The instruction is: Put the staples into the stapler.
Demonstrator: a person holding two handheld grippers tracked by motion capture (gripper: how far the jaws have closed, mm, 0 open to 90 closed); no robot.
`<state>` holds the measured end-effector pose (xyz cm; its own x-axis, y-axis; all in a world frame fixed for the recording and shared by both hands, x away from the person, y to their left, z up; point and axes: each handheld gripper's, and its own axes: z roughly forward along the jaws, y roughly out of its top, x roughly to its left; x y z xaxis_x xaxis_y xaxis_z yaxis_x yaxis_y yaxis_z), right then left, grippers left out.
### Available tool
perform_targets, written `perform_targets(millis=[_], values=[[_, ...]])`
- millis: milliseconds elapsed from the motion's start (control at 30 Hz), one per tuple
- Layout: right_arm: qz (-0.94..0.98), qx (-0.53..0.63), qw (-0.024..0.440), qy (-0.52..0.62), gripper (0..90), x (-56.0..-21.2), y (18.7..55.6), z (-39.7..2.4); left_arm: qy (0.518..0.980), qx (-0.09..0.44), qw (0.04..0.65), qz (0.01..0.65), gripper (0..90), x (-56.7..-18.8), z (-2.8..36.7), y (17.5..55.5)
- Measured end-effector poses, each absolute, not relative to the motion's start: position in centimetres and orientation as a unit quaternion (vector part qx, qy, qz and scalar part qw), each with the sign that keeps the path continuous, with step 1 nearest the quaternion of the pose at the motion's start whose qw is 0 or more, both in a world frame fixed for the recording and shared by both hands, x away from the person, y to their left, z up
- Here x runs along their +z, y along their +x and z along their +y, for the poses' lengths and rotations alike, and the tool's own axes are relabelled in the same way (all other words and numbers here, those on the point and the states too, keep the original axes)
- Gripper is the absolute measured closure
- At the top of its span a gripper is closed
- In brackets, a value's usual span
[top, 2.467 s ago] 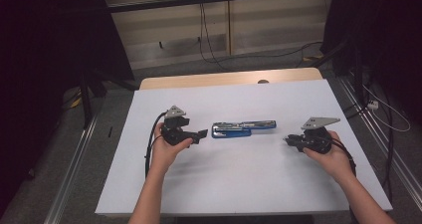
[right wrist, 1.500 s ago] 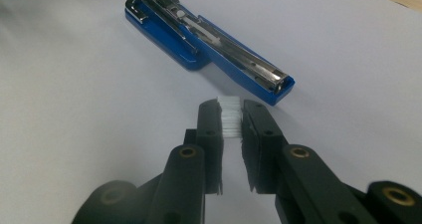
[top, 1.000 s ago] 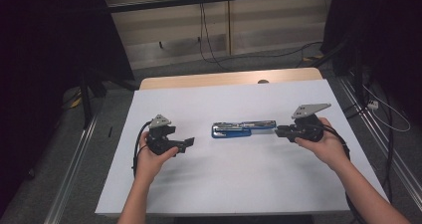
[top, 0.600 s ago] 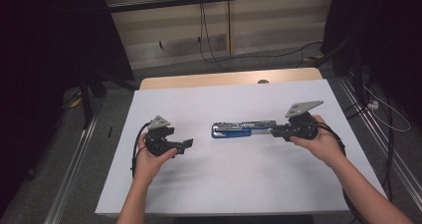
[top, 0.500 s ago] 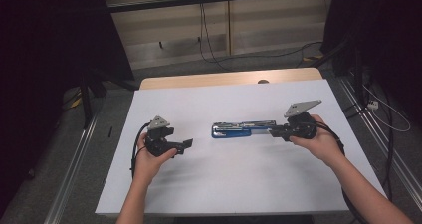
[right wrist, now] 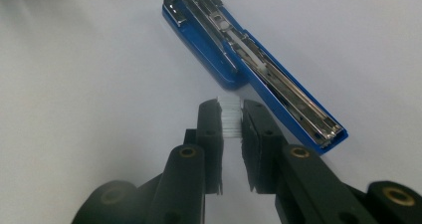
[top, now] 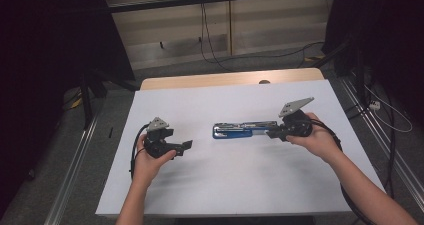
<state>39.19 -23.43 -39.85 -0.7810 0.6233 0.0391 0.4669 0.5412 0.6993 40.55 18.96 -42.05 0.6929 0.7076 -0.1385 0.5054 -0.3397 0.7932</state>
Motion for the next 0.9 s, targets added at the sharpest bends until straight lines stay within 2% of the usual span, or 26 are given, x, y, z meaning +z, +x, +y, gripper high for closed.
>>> perform_targets(millis=[900], values=[[0.891,0.357,0.083,0.267,79.4,-38.8,41.3,-21.4,0.809,0.119,0.434,0.379,8.8,-42.1,19.5,40.1]])
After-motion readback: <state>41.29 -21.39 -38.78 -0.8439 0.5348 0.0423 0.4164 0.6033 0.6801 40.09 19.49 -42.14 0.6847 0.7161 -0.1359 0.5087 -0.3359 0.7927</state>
